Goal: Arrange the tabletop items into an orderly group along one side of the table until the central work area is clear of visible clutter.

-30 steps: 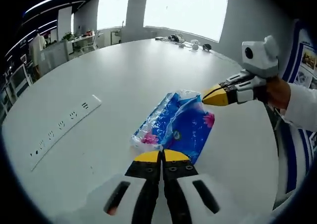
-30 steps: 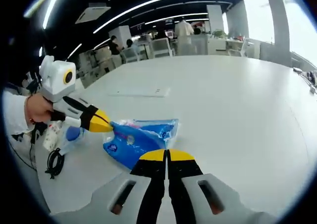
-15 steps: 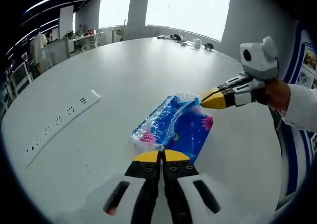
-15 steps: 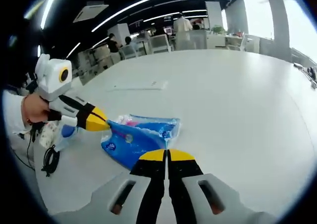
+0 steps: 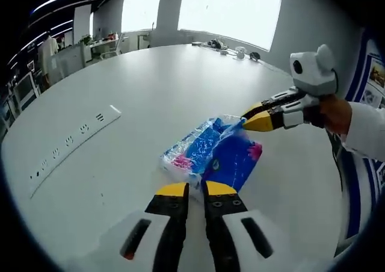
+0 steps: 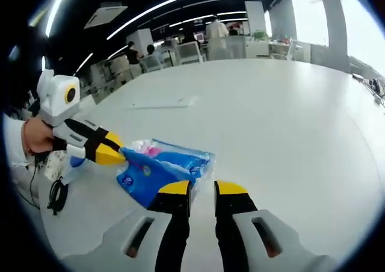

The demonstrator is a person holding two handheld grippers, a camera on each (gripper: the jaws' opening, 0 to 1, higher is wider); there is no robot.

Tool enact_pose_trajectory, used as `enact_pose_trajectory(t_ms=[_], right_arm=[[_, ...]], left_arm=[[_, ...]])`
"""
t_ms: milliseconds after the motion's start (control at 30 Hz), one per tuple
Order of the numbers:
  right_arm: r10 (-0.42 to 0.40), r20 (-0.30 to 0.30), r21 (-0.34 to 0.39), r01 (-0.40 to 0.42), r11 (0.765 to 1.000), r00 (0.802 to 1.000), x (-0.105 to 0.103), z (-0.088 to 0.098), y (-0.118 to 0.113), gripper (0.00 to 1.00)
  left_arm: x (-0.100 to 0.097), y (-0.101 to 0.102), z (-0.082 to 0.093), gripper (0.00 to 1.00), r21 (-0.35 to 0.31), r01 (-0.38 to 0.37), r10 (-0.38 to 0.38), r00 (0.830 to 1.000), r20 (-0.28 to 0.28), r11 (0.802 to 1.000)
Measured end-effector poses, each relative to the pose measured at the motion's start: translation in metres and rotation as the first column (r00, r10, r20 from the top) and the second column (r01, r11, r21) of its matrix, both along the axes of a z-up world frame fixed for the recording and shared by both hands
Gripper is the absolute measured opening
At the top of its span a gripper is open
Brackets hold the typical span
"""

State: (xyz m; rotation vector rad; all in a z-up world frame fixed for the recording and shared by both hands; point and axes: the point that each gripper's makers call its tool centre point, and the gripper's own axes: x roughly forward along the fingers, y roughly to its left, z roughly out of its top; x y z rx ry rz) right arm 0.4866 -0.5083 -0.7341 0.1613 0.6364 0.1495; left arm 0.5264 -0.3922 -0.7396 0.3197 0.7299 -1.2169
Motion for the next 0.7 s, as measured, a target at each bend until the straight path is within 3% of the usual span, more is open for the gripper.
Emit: enact_pose_trajectory(t_ms=[700], right_arm=[[-0.033,0.019,0.010,0.033,0.999,0.999,0.004,0.011,-0.004,0.31]], left_arm=[[0.002,0.005,0.012,0.26,-0.024,-0.024,0.024,1.000,0.001,0.999]])
